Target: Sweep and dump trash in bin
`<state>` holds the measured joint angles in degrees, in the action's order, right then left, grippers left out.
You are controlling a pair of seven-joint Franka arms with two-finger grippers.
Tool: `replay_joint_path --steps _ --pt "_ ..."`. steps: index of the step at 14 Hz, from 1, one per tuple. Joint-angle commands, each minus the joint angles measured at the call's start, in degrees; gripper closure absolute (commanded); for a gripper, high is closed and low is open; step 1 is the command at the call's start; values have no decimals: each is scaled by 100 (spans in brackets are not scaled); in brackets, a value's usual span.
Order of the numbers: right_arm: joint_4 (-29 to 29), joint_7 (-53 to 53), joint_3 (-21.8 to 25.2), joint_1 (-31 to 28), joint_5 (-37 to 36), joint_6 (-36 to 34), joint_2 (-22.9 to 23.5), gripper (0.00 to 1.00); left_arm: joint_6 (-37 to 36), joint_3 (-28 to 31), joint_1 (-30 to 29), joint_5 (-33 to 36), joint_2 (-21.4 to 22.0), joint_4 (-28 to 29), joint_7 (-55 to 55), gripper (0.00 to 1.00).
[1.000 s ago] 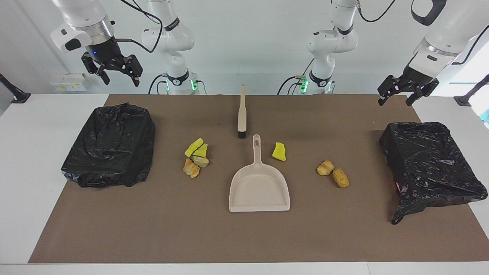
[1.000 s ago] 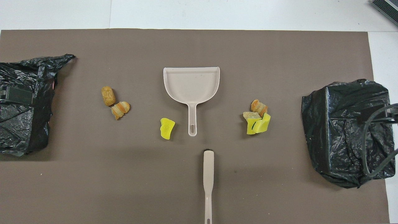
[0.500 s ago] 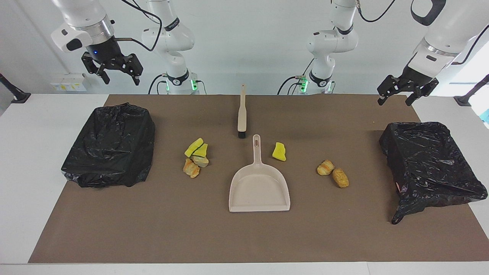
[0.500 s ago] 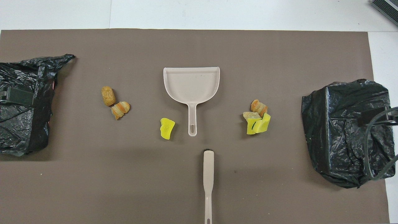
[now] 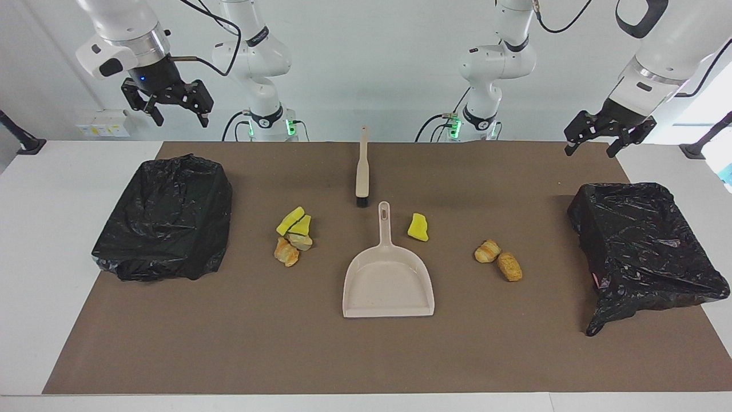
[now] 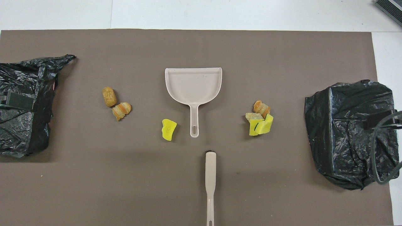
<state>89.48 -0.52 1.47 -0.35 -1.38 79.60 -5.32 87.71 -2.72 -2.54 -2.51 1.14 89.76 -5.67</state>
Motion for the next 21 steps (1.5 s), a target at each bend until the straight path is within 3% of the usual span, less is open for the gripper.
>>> replay_joint_path --steps 1,9,21 --pt "158 -299 46 -53 94 -112 -153 0 -34 9 61 75 150 217 -92 0" --pt "158 -361 55 -53 94 -156 -180 0 518 0 815 67 308 1050 39 0" --pt "184 -361 55 -53 94 -165 -180 0 2064 -18 2854 5 466 2439 2542 0"
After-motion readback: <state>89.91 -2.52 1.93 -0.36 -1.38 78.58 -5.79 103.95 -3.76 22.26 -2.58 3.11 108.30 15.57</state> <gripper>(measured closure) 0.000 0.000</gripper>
